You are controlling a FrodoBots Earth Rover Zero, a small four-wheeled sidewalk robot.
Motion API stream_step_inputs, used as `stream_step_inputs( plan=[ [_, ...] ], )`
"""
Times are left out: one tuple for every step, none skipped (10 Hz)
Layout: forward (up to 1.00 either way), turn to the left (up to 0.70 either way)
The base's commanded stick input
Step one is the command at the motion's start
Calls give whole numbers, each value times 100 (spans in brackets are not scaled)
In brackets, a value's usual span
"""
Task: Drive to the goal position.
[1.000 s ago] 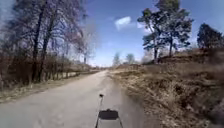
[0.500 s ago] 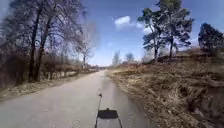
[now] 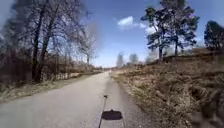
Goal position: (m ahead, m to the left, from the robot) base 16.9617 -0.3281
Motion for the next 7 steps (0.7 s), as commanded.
stream_step_inputs(
  plan=[
    [70,0],
    [70,14],
    [70,27],
    [70,27],
    [70,3],
    [70,0],
    [70,0]
  ],
)
